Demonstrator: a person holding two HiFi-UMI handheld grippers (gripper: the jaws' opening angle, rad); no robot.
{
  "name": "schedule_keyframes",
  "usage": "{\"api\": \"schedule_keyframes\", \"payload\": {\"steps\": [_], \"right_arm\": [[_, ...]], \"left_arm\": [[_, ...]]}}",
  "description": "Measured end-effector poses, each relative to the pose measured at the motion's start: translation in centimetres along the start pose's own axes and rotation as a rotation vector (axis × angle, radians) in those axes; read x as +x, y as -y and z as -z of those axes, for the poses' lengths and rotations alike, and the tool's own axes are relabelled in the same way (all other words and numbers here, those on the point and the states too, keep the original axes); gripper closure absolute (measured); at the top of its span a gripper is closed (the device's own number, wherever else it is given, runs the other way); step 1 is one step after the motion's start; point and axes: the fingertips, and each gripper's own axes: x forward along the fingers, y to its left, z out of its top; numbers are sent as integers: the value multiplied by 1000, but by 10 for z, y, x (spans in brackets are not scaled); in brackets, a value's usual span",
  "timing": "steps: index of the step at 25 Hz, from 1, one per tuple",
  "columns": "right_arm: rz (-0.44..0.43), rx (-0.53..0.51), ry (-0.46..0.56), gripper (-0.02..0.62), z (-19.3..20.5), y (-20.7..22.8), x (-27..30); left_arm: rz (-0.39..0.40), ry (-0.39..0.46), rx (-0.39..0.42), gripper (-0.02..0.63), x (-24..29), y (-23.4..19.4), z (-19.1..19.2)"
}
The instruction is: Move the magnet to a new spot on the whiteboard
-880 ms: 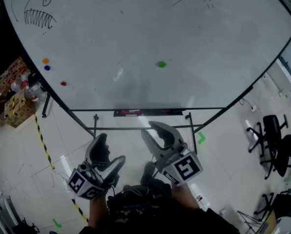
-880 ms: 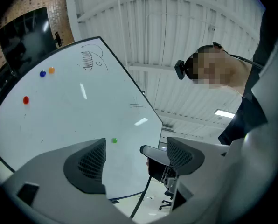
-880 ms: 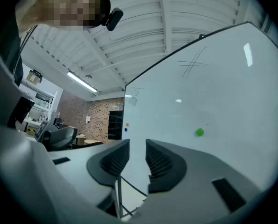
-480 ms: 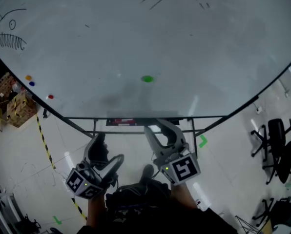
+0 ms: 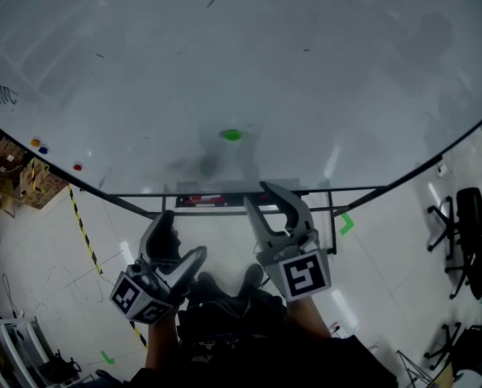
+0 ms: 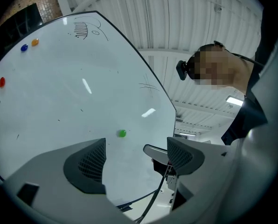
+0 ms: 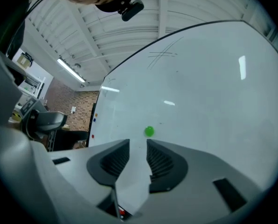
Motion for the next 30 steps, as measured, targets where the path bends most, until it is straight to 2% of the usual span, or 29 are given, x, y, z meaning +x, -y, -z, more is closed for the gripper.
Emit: {"api": "schedule_keyframes", "payload": {"steps": [5, 10, 15, 19, 22, 26, 30], "right_arm": [[73, -68, -26, 454, 2, 6, 15], [131, -111, -49, 437, -4, 1, 42], [251, -155, -58, 436, -15, 8, 61], [335, -202, -79, 436, -15, 16, 73], [380, -217, -92, 425, -13, 22, 80], [399, -234, -95, 422, -11, 25, 92], [489, -348, -95, 423, -12, 27, 96]], "left_arm": [[46, 0, 11, 201, 10, -18, -3], [94, -5, 59, 201, 17, -41, -24], [168, 12, 68, 201, 28, -57, -50], [211, 7, 65, 201, 34, -64, -55], [227, -1, 62, 201, 37, -69, -55], [233, 0, 59, 201, 37, -76, -55], [243, -5, 64, 201, 34, -77, -54]]}}
